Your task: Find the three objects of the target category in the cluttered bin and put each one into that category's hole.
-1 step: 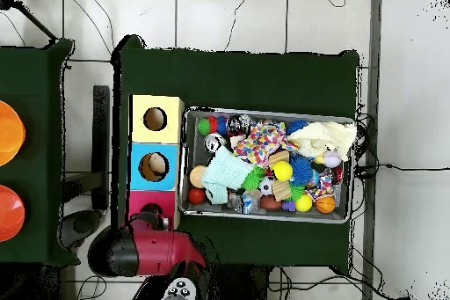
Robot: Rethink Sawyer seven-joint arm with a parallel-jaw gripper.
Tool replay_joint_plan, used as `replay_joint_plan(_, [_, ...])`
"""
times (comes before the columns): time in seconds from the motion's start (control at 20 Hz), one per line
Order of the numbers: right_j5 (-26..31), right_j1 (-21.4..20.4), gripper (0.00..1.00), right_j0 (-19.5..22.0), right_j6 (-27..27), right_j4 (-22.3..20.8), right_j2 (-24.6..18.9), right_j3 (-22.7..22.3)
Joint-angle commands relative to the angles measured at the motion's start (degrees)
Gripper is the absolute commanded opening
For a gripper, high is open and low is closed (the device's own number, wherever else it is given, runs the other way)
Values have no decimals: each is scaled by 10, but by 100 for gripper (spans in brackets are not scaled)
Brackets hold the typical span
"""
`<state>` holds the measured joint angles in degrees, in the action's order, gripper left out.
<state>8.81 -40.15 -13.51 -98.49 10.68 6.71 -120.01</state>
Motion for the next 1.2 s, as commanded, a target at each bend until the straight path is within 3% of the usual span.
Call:
replay_joint_plan(0.05, [-35, 6, 100, 13, -121, 4, -35, -25])
replay_joint_plan(0.3, [-35, 5, 100, 6, -130, 11, -26, -19])
replay_joint_plan(0.45, [-2, -6, 100, -6, -130, 15, -11, -9])
replay_joint_plan(0.95, [-10, -3, 100, 5, -125, 8, -21, -17])
replay_joint_plan(1.2, [48, -37, 100, -6, -118, 10, 0, -7])
